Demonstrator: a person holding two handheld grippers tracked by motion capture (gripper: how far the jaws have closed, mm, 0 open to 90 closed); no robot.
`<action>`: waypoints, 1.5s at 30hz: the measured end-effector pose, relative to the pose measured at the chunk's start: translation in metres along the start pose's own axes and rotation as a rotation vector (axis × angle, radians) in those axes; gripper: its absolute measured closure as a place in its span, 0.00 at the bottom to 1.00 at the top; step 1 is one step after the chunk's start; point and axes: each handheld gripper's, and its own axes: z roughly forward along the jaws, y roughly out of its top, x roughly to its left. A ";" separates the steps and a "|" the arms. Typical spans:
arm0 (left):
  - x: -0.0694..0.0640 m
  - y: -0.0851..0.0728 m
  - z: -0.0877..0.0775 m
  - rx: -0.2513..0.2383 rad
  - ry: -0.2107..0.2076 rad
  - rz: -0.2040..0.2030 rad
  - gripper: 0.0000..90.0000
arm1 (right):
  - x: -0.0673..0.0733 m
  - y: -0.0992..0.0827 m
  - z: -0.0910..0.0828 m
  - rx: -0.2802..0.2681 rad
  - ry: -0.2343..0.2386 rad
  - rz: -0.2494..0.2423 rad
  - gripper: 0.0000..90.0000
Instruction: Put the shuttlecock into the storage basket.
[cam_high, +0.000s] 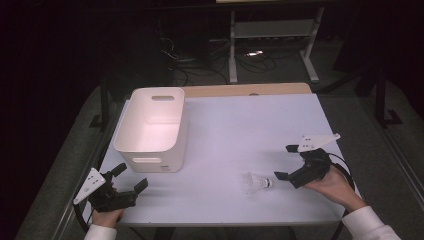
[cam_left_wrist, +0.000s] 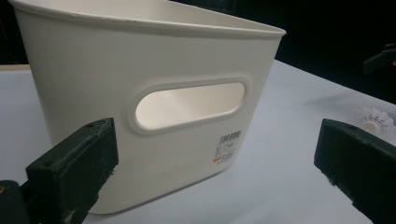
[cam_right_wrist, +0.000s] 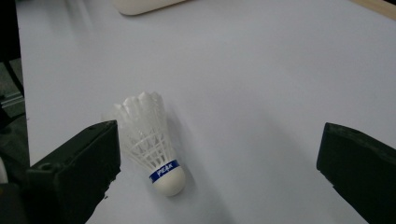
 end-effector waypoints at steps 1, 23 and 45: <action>0.000 0.000 0.000 0.003 0.001 0.004 0.00 | 0.000 0.000 0.001 0.005 0.003 -0.007 0.00; 0.001 0.000 0.000 0.012 0.004 0.008 0.00 | 0.007 0.001 0.023 0.130 0.074 -0.056 0.00; 0.001 0.000 0.000 0.013 0.000 0.010 0.00 | 0.013 -0.004 0.042 0.253 0.090 -0.144 0.00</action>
